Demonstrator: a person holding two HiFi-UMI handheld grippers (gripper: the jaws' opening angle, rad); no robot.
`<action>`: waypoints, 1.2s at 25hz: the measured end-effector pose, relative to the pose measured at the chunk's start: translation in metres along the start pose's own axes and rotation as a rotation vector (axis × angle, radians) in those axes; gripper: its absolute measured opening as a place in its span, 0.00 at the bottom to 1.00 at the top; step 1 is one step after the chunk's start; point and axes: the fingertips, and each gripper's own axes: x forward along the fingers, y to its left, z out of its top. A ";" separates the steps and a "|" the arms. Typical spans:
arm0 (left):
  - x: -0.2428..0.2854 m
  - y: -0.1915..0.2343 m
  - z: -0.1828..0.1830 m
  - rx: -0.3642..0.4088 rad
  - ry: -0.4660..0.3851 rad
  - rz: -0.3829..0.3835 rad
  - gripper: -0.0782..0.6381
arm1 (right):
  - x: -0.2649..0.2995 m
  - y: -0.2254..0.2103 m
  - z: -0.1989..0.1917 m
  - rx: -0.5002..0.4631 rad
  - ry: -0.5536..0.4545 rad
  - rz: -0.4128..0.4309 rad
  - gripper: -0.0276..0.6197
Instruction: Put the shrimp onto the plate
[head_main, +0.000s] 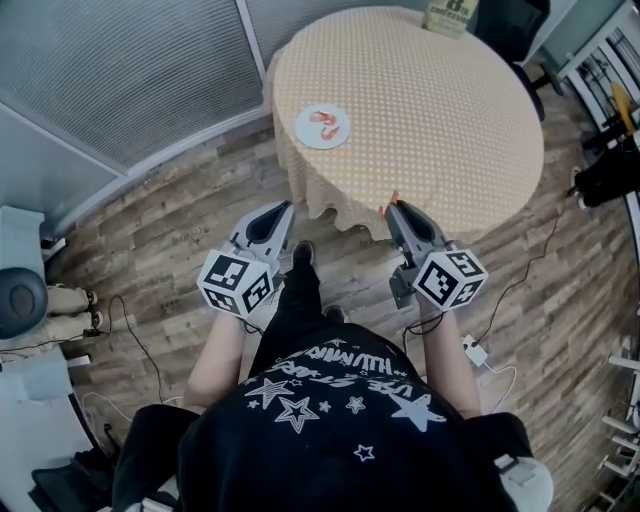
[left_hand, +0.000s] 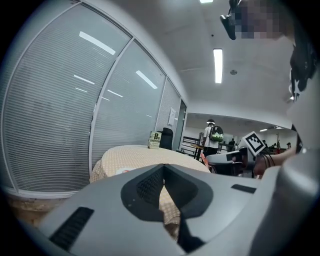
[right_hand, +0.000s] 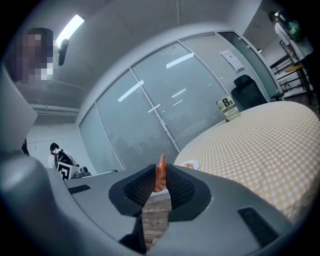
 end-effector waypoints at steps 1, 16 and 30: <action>0.003 0.007 0.001 -0.001 0.000 0.003 0.12 | 0.007 0.000 0.000 -0.003 0.006 0.002 0.15; 0.064 0.115 0.028 -0.003 0.019 0.018 0.12 | 0.149 -0.019 0.011 0.014 0.102 0.027 0.15; 0.113 0.195 0.034 -0.019 0.048 -0.030 0.12 | 0.243 -0.041 0.005 0.003 0.176 -0.039 0.15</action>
